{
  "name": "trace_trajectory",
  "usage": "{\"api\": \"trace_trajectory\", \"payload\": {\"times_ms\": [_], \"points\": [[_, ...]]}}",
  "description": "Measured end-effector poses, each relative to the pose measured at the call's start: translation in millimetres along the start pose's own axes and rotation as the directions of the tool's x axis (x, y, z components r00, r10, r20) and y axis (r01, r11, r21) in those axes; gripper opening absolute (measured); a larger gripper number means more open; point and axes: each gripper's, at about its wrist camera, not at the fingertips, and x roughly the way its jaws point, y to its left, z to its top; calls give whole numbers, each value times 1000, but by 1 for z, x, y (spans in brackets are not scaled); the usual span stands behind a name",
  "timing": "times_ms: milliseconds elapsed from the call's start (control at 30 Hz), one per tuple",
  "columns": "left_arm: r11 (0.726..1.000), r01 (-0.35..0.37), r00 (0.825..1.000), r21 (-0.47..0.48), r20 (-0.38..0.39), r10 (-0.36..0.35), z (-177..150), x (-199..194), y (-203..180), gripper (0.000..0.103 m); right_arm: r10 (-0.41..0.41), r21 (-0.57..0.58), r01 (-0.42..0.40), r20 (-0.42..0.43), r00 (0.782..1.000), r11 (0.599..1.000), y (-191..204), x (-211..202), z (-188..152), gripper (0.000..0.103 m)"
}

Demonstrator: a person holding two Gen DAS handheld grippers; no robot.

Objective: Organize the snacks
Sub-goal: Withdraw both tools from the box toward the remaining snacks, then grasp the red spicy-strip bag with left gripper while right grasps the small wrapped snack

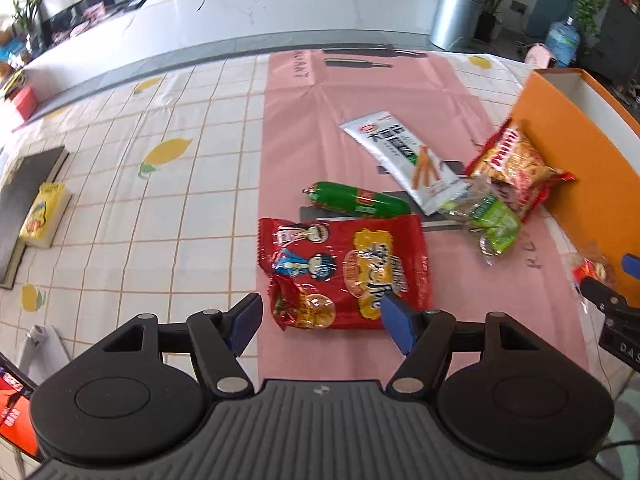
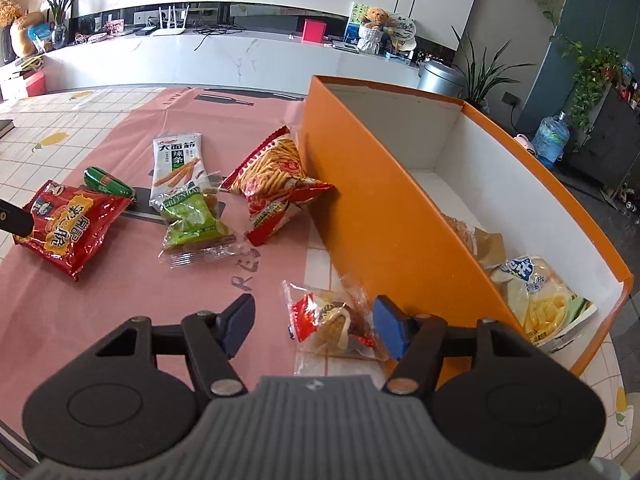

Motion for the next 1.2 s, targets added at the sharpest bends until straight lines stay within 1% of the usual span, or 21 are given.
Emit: {"api": "trace_trajectory", "payload": {"times_ms": [67,167,200,267,333,433,500,567,633,700,733,767,800,900,933,967,1000,1033,1100,1167,1200], "points": [[1000,0,1000,-30,-8,0,1,7,7,79,-6,-16,6,-4,1000,1000,1,4,0,62],[998,21,999,-65,-29,-23,1,17,14,79,9,-15,-9,-24,1000,1000,1,12,1,56],[996,37,998,-79,-40,-40,0,20,16,79,17,-9,-18,-34,999,1000,0,14,1,52],[991,81,994,-102,-66,-88,-3,26,18,79,26,-7,-26,-34,999,1000,1,15,1,51],[986,110,990,-121,-75,-120,-7,28,16,79,54,-9,-54,-23,998,999,3,13,2,44],[980,161,982,-113,-76,-171,-10,26,9,79,130,0,-130,-11,991,992,7,8,3,40],[972,211,971,-100,-94,-220,-12,24,1,79,185,10,-185,-4,983,983,10,5,3,40],[963,258,958,-81,-107,-266,-15,21,-8,79,222,13,-222,0,975,975,14,4,4,40],[950,308,942,-52,-125,-313,-17,18,-18,79,255,18,-255,9,967,967,15,1,5,41],[931,364,921,-16,-146,-362,-20,14,-27,79,273,26,-273,18,962,962,13,-3,7,41],[925,381,914,3,-155,-376,-21,12,-31,79,274,27,-274,20,962,961,12,-5,8,42],[920,390,911,28,-159,-381,-22,9,-35,79,269,28,-270,20,963,963,11,-6,8,44],[922,383,915,50,-155,-372,-23,6,-38,79,260,32,-260,19,965,965,10,-6,9,48],[940,325,942,101,-120,-313,-21,-2,-40,80,245,66,-245,7,970,967,4,-3,11,54],[944,307,949,117,-105,-296,-20,-4,-40,83,250,78,-249,1,968,965,2,-1,11,58],[948,287,957,137,-91,-277,-18,-4,-39,87,254,82,-253,-4,967,964,2,1,11,58],[950,268,962,157,-84,-258,-16,-4,-39,87,256,78,-254,-10,967,964,2,3,11,58],[952,249,968,178,-85,-237,-14,-2,-40,87,254,73,-252,-16,967,965,3,5,11,61],[951,206,978,232,-84,-191,-8,2,-44,87,247,75,-245,-23,969,967,4,8,11,64],[944,182,983,276,-72,-168,-3,6,-49,87,248,97,-244,-33,968,965,3,11,11,66],[939,172,985,297,-67,-159,0,10,-52,87,247,112,-241,-40,968,964,0,14,11,68]]}}
